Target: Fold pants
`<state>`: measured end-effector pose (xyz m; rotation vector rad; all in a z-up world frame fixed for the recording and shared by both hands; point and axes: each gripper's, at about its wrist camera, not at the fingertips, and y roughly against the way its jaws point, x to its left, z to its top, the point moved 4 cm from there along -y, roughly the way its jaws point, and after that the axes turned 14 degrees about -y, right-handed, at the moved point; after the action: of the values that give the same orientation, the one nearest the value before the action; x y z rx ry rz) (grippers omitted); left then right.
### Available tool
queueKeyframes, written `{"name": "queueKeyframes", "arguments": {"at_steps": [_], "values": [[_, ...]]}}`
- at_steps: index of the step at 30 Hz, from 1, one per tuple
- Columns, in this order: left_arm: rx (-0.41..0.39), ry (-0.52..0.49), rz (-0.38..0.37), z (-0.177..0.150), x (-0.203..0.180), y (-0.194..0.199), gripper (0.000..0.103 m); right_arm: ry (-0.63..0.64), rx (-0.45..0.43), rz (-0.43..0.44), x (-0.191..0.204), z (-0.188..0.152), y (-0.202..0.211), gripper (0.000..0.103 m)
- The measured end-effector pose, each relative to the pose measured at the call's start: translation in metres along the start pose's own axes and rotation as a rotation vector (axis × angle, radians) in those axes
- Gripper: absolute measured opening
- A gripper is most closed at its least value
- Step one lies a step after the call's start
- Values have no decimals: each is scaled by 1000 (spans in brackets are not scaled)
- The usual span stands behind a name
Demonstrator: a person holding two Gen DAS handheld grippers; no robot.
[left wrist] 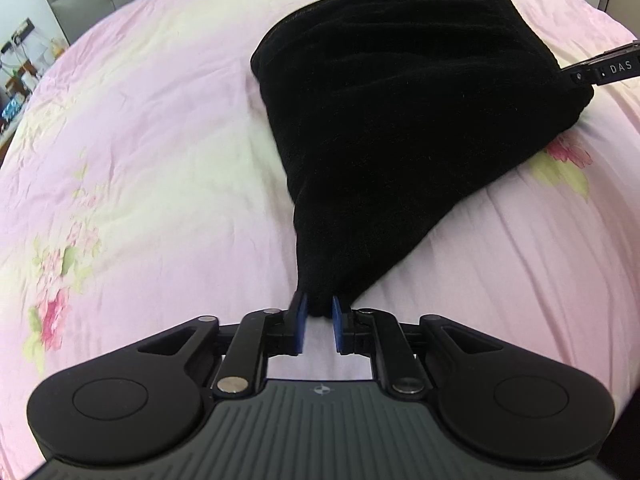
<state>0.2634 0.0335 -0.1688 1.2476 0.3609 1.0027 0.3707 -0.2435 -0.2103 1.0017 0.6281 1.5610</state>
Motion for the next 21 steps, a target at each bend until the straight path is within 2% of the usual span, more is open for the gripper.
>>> {"name": "queueKeyframes", "arguments": {"at_steps": [4,5,6,7,8,10,12,15,17,21], "values": [[-28,-13,41,-5,7,23,17,20,9,-7,3,3,7,30],[-49,2,31,-3,13,28,18,25,14,-3,4,5,10,36],[-80,29,12,-4,12,40,24,22,21,10,5,7,14,40],[-110,63,-8,1,18,47,34,13,24,19,5,10,18,52],[-141,100,-23,8,26,50,39,3,17,23,4,13,23,61],[-204,181,-58,24,41,53,53,-22,-7,31,-3,23,33,63],[-257,260,-99,43,54,49,61,-77,-16,34,-14,33,39,71],[-296,351,-175,66,70,35,71,-191,0,52,-38,45,39,73],[-294,428,-213,76,82,19,72,-268,22,71,-54,50,34,79],[-252,570,-283,83,104,-26,73,-434,87,142,-80,51,11,80]]}}
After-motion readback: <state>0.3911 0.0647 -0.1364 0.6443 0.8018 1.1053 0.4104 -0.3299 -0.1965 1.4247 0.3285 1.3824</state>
